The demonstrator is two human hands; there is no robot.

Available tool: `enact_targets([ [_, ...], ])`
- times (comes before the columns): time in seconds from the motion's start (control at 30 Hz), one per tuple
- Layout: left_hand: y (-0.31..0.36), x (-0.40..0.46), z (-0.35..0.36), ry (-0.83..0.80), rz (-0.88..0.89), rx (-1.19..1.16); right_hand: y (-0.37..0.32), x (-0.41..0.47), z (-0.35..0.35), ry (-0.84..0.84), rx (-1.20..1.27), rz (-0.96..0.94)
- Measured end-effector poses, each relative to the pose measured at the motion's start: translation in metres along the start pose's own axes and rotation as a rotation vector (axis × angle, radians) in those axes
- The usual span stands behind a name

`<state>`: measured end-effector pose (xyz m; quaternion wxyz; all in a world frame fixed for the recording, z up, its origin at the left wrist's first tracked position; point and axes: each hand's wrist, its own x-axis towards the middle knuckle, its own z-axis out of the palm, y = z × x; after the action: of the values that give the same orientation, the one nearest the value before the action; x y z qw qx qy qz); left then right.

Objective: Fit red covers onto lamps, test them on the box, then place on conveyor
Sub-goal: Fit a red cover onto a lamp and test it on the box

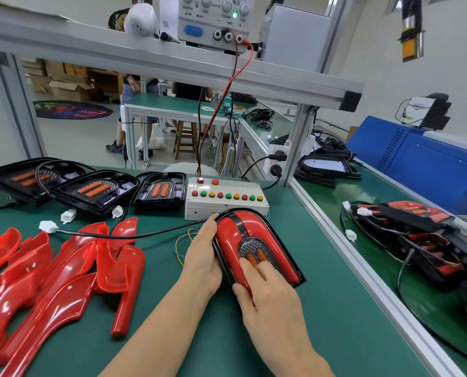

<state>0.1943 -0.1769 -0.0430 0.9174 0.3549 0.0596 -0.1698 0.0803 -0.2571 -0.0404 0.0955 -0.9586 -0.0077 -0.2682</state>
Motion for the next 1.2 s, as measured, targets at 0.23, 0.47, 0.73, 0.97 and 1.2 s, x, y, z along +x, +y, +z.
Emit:
enact_targets([
  [0.23, 0.0, 0.001, -0.003, -0.045, 0.058, 0.097, 0.005, -0.004, 0.008, -0.016, 0.053, 0.001],
  [0.47, 0.009, 0.007, -0.003, 0.07, 0.07, 0.085, 0.02, -0.002, -0.002, 0.0, 0.34, 0.134],
  [0.73, 0.016, 0.006, 0.003, 0.088, 0.08, 0.063, 0.025, -0.008, -0.009, -0.186, 1.313, 0.952],
  [0.97, 0.01, 0.001, 0.011, 0.03, 0.127, 0.099, 0.017, 0.002, 0.001, -0.279, 1.705, 0.987],
  [1.2, 0.009, 0.001, 0.006, 0.027, 0.133, 0.099, 0.021, 0.005, 0.002, -0.272, 1.8, 0.927],
])
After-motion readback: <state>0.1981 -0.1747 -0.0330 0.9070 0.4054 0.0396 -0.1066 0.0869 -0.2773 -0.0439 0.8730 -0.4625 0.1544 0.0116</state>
